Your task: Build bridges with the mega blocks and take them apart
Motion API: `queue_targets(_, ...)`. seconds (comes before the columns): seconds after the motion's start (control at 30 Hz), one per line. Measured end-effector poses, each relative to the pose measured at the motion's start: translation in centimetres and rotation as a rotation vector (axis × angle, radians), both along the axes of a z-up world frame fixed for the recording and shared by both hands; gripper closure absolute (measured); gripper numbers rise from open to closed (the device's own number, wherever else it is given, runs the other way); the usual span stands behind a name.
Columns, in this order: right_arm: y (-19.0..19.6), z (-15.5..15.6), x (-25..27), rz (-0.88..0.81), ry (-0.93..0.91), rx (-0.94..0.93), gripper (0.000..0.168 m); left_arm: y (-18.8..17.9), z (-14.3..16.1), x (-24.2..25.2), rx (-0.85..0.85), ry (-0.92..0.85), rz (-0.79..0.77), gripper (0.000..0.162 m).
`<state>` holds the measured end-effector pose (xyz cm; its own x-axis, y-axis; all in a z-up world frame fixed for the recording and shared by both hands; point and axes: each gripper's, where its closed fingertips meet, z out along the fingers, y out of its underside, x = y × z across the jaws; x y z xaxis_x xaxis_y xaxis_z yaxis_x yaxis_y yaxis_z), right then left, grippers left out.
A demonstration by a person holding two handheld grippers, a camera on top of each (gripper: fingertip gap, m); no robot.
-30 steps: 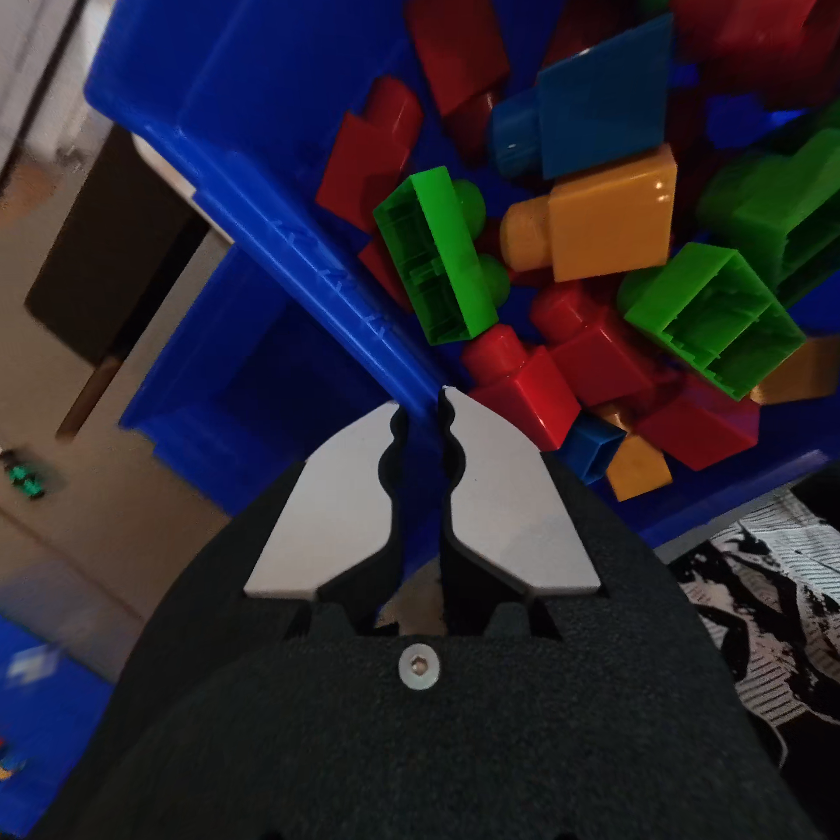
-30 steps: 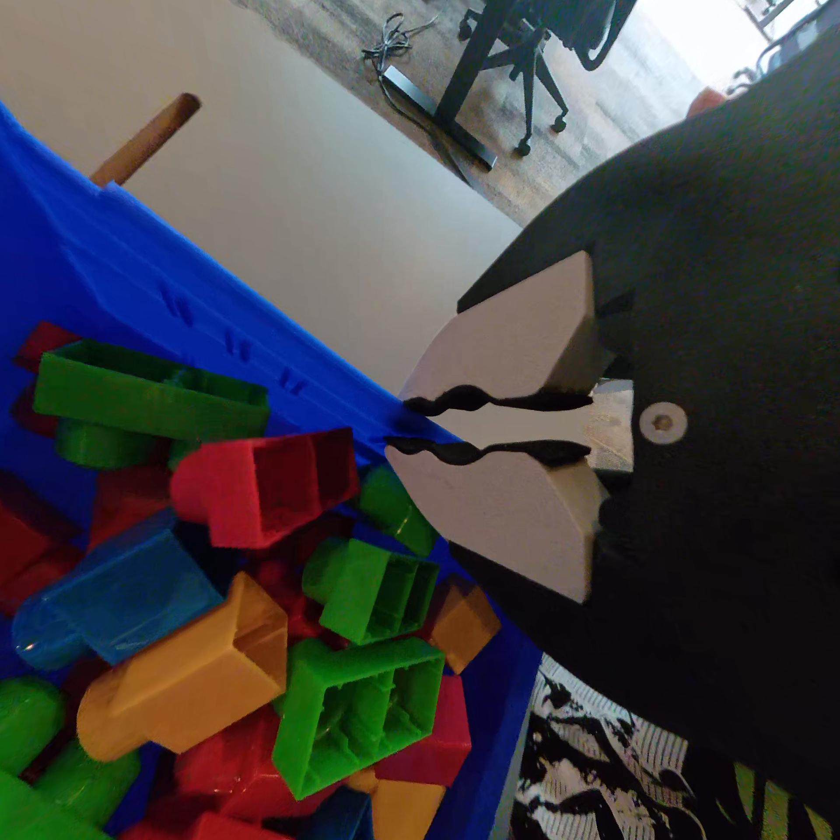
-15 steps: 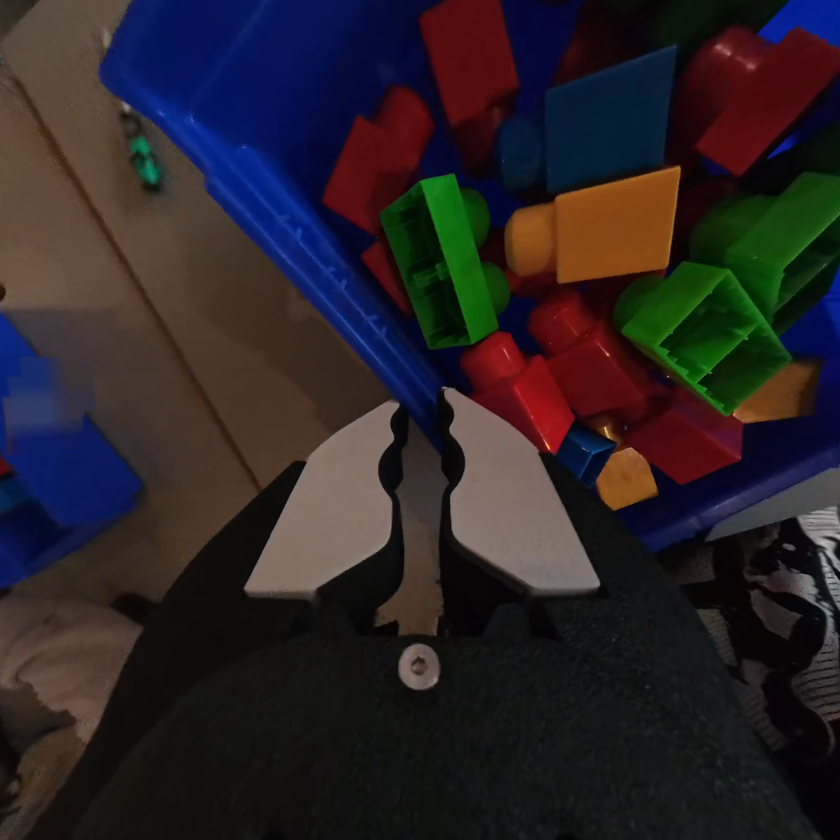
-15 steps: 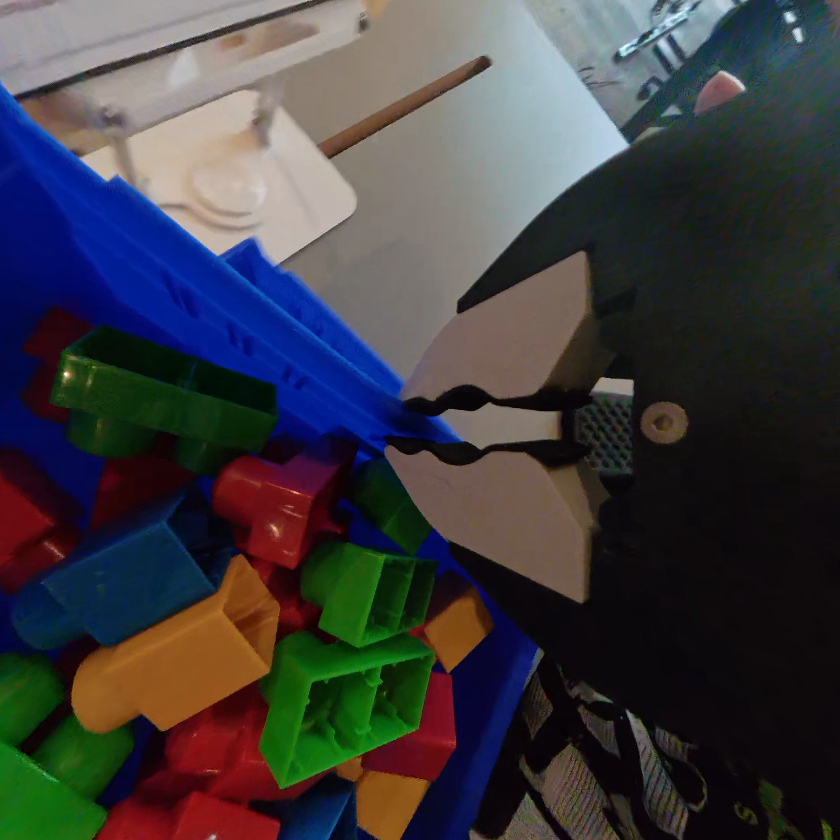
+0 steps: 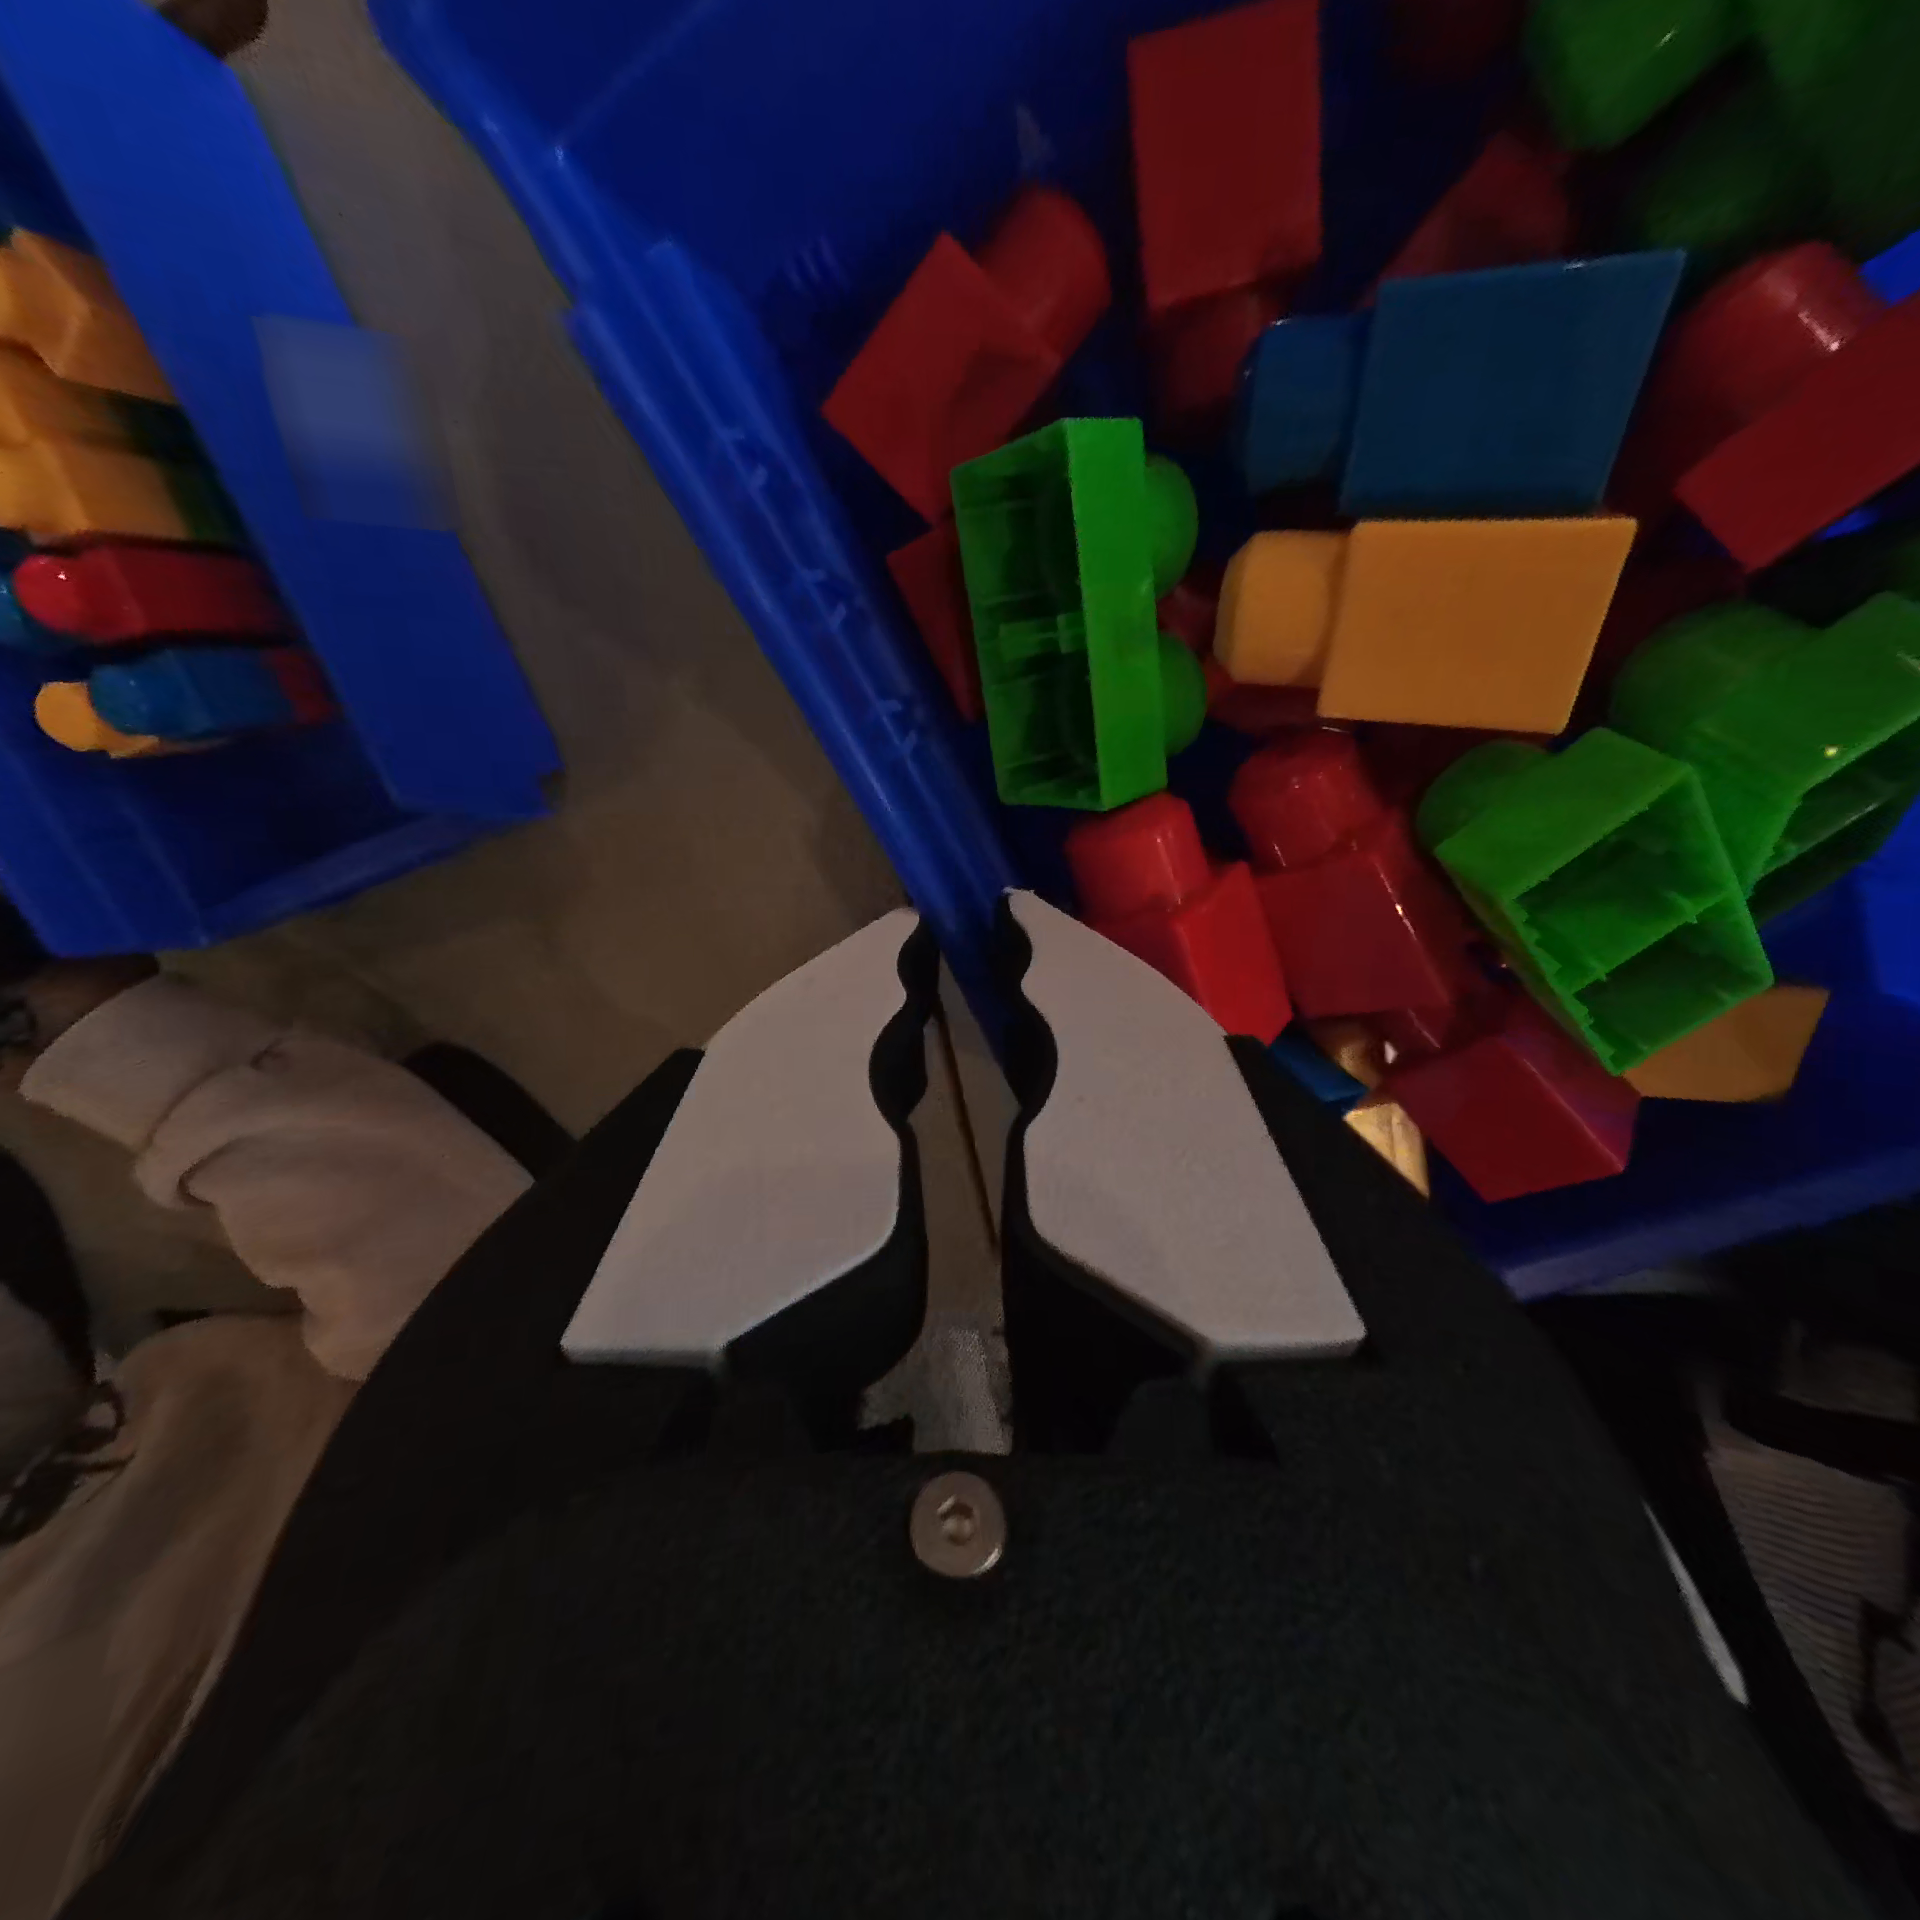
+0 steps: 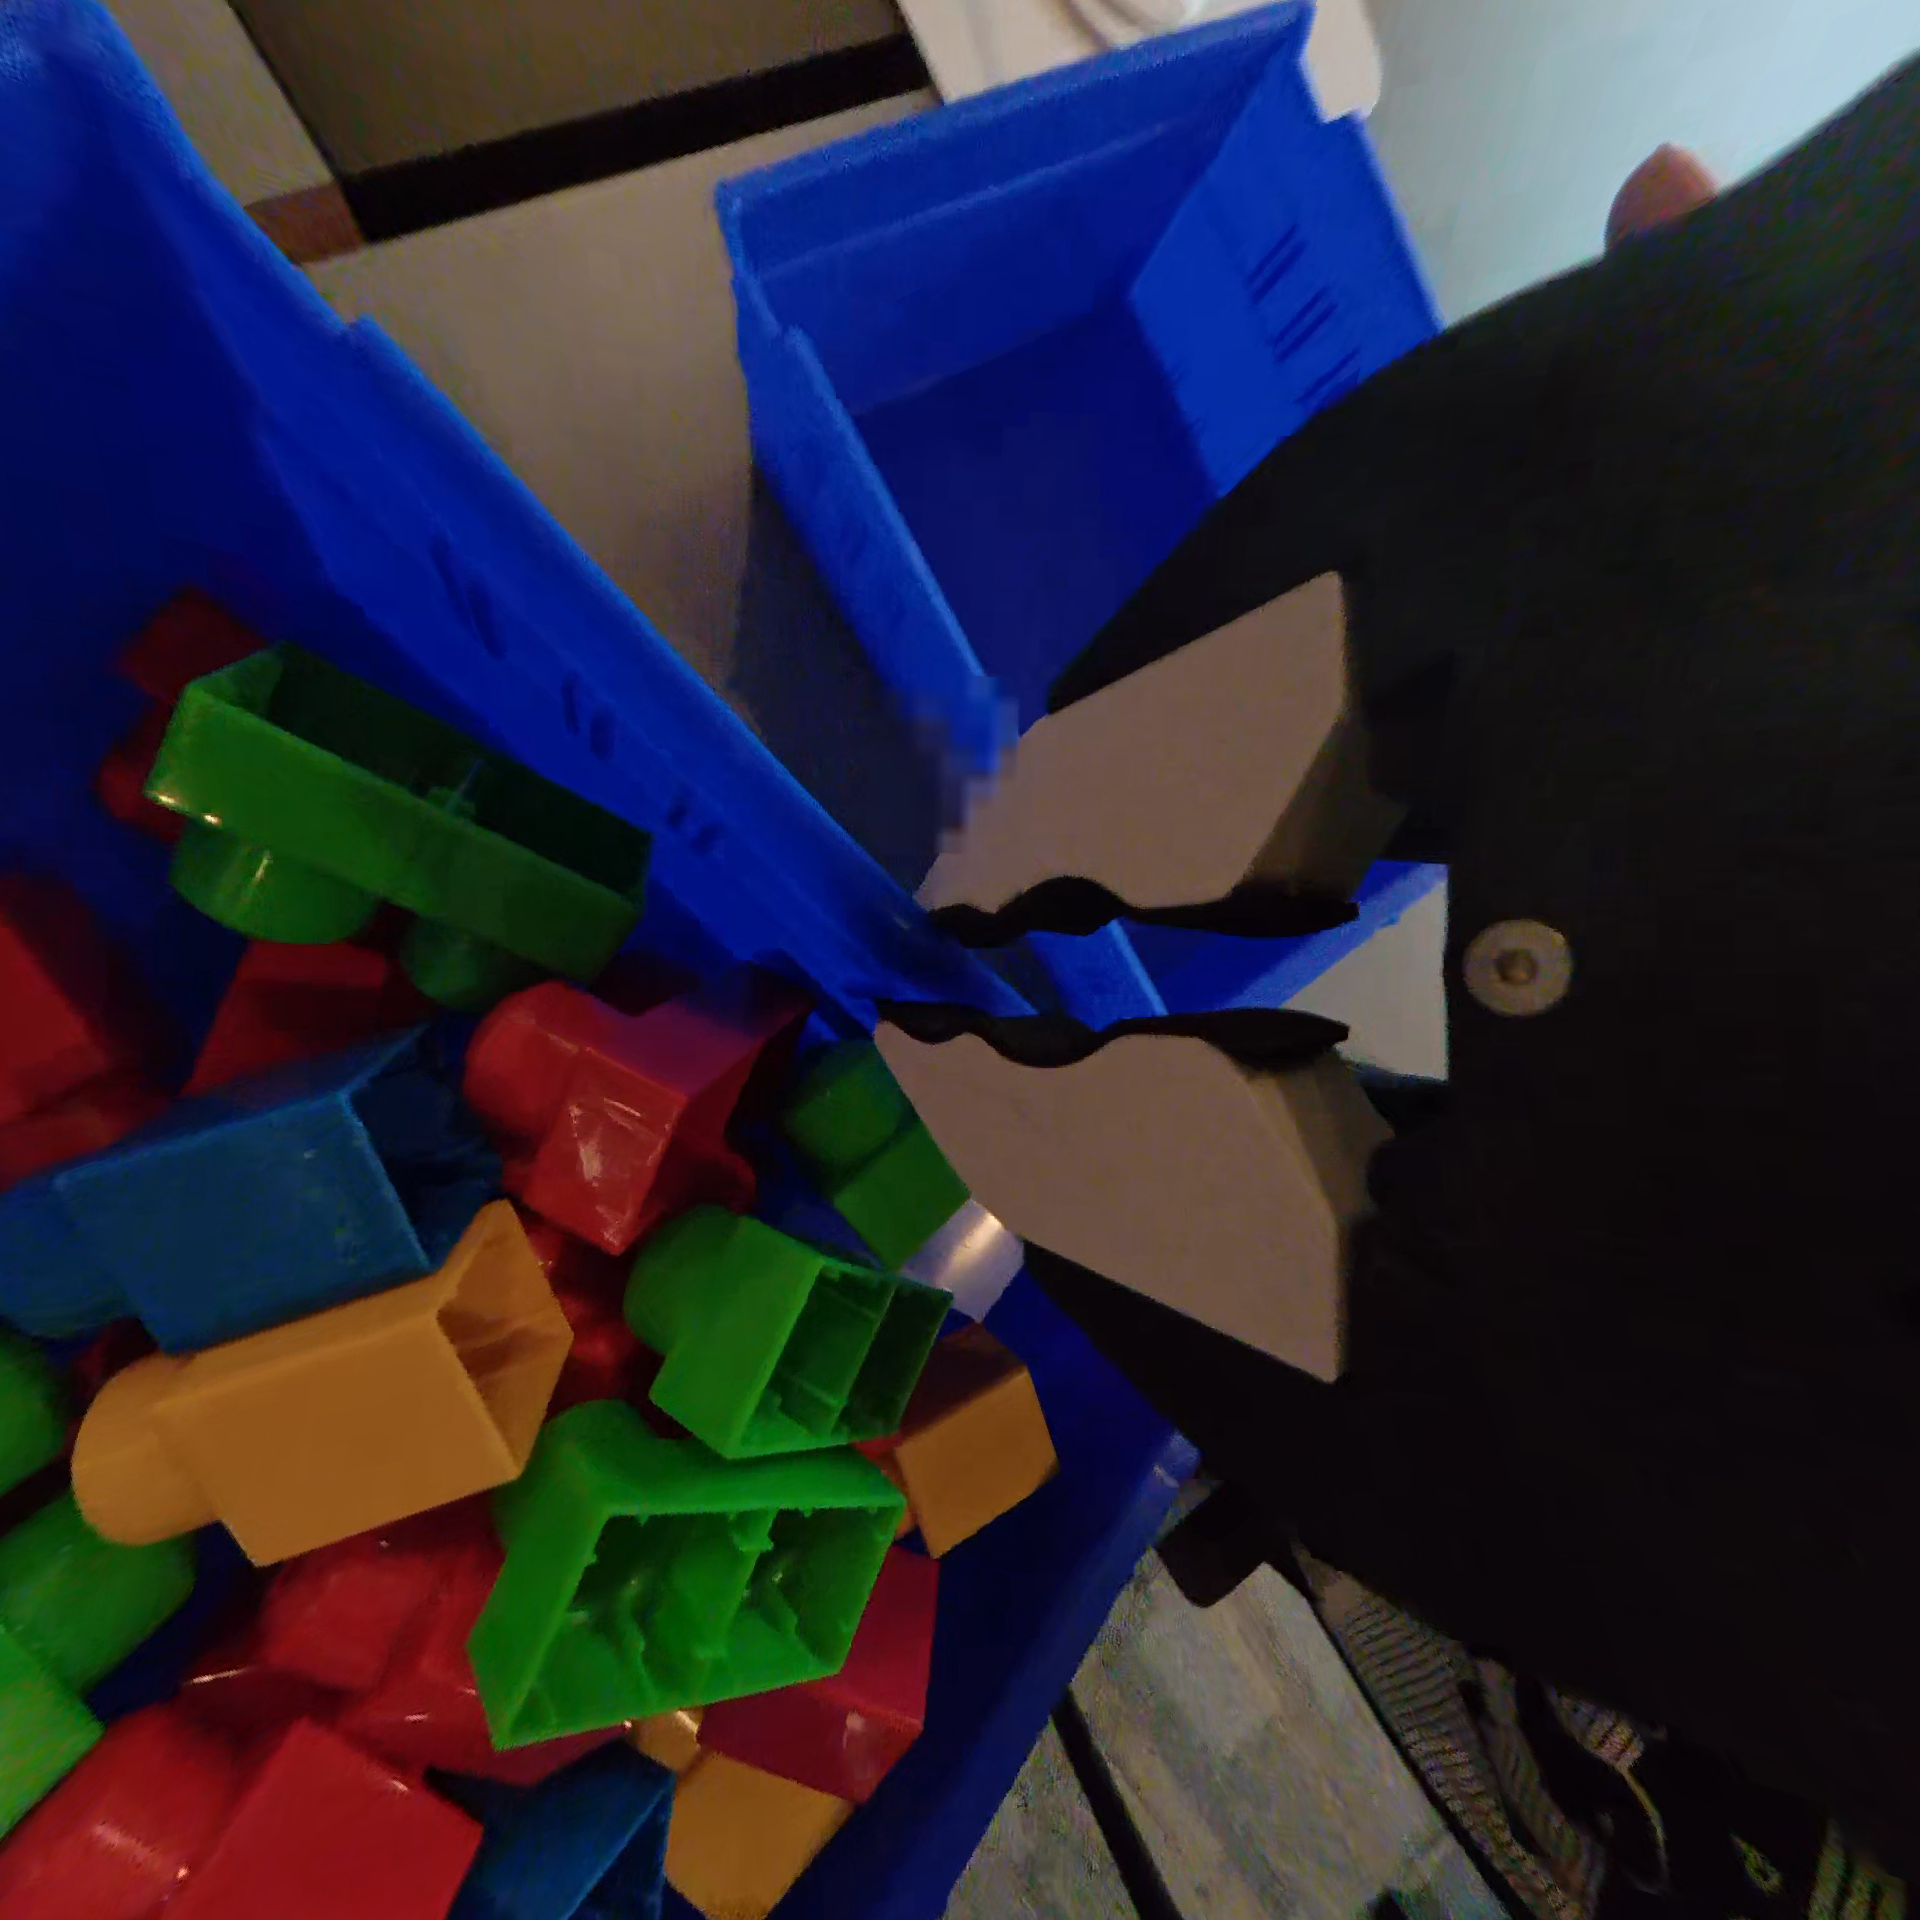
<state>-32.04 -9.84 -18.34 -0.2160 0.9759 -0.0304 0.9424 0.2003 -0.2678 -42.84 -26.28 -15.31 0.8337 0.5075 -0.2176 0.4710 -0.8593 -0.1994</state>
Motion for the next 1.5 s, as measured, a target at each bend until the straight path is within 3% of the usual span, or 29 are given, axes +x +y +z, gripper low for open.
queue_targets(0.27,0.1,-7.2,-2.1,-0.066,-0.048,-0.047,0.156,1.4,-6.7,-3.8,-0.051,-0.061,-0.016,0.153)
queue_targets(0.43,-0.3,-9.5,-2.5,-0.066,-0.079,-0.063,0.156,1.5,-9.4,-5.1,-0.065,-0.092,-0.020,0.154)
queue_targets(0.67,-1.1,-9.5,-2.8,-0.066,-0.080,-0.019,0.155,1.4,-11.4,-6.4,-0.031,-0.109,-0.033,0.153)
queue_targets(1.07,-1.3,-9.5,-2.6,-0.080,-0.055,0.067,0.143,1.6,-11.6,-7.3,0.040,-0.033,-0.078,0.149)
queue_targets(1.17,-2.0,-9.5,-2.3,-0.004,-0.027,0.062,0.121,1.5,-11.5,-7.4,0.057,0.016,-0.096,0.147)
queue_targets(1.3,-2.5,-8.2,-2.4,0.042,0.084,0.054,0.104,0.6,-10.8,-6.8,0.073,0.038,-0.070,0.097)
queue_targets(1.4,-2.0,-6.4,-2.3,0.060,0.191,0.082,0.088,0.0,-9.9,-6.5,0.140,0.092,-0.049,0.089)
queue_targets(1.5,-2.7,-3.9,-2.2,0.131,0.358,0.042,0.074,0.9,-8.0,-6.1,0.331,0.184,-0.067,0.068)
